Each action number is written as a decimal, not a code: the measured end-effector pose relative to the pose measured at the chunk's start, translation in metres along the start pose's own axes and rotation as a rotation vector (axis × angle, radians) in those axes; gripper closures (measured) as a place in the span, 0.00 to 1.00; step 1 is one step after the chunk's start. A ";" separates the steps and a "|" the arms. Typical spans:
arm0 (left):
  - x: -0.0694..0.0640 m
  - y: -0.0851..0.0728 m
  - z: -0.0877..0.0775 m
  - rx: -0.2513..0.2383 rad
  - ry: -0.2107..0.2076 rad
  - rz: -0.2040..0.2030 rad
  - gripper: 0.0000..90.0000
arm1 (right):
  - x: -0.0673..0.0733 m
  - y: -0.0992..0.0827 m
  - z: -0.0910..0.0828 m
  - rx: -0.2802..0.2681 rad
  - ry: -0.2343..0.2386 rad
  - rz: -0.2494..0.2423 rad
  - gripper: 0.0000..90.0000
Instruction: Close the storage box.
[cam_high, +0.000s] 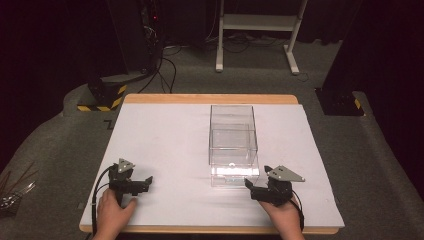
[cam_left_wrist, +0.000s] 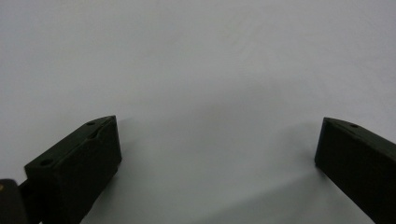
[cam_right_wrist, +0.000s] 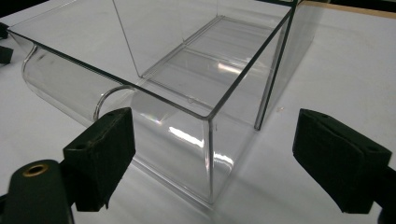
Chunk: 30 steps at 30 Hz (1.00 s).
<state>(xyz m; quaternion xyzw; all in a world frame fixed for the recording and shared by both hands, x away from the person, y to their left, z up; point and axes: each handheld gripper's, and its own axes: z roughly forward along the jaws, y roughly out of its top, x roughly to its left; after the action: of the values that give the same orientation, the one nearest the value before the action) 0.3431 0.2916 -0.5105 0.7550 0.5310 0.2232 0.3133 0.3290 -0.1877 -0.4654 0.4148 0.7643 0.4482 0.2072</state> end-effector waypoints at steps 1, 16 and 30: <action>0.000 0.000 0.000 0.001 0.000 -0.001 0.01 | 0.000 0.000 0.001 -0.001 -0.004 0.004 0.13; 0.000 0.000 0.000 0.003 0.000 0.004 0.01 | -0.008 0.007 0.015 -0.011 -0.031 0.022 0.11; 0.000 0.000 0.000 0.003 0.000 0.004 0.01 | -0.016 0.022 0.036 -0.022 -0.045 0.052 0.11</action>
<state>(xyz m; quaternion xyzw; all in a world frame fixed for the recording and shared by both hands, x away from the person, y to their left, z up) 0.3432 0.2919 -0.5103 0.7565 0.5300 0.2229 0.3117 0.3725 -0.1768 -0.4658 0.4422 0.7434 0.4525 0.2172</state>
